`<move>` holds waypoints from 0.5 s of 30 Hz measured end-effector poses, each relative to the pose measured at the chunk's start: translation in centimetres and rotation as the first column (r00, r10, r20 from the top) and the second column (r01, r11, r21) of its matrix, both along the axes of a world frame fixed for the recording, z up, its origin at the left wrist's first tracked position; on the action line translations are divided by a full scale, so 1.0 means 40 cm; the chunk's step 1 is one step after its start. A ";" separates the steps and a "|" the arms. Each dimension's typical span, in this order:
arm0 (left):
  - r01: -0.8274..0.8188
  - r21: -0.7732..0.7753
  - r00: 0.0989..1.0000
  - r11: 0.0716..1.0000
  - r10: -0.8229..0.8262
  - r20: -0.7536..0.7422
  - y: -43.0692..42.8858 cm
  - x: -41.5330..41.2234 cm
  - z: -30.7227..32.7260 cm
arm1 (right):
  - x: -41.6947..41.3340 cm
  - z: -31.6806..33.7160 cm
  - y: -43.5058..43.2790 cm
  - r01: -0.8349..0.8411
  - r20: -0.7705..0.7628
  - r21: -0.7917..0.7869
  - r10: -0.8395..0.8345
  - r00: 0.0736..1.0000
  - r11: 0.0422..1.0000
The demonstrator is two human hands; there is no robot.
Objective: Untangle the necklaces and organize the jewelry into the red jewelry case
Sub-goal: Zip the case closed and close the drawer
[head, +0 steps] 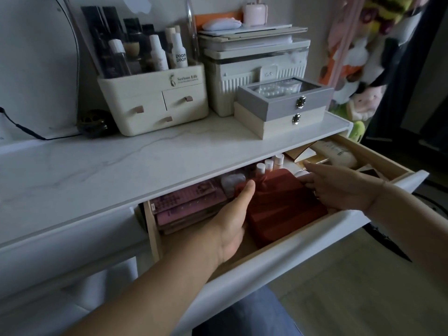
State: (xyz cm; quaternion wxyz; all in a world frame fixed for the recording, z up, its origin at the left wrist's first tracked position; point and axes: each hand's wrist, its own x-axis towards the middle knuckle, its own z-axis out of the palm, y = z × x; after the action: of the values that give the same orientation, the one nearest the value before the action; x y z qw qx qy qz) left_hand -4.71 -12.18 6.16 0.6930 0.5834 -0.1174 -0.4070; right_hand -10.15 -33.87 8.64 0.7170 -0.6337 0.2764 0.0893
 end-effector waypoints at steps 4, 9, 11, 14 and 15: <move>-0.043 0.020 0.999 0.999 0.043 0.003 0.003 0.009 -0.005 | 0.018 -0.009 0.018 -0.014 -0.021 -0.093 0.012 1.000 0.996; 0.029 0.165 0.985 0.986 -0.056 0.162 0.023 0.000 0.003 | 0.009 -0.005 0.056 -0.075 0.038 -0.219 0.085 0.996 0.973; 0.086 0.235 0.932 0.968 -0.161 0.324 0.046 -0.007 0.004 | -0.020 0.002 0.076 -0.132 0.093 -0.437 0.191 0.977 0.890; 0.040 0.468 0.690 0.883 -0.363 0.626 0.102 -0.019 0.011 | -0.080 0.014 0.111 -0.207 0.205 -0.651 0.432 0.878 0.730; -0.012 0.559 0.573 0.829 -0.453 0.684 0.121 -0.017 0.007 | -0.097 0.010 0.124 -0.267 0.158 -0.717 0.523 0.837 0.644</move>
State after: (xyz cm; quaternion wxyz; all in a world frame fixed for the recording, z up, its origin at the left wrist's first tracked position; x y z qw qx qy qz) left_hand -5.41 -7.34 6.45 0.3295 0.8408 -0.3764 -0.2069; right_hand -14.01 -28.89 9.06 0.4397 -0.8977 0.0088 0.0266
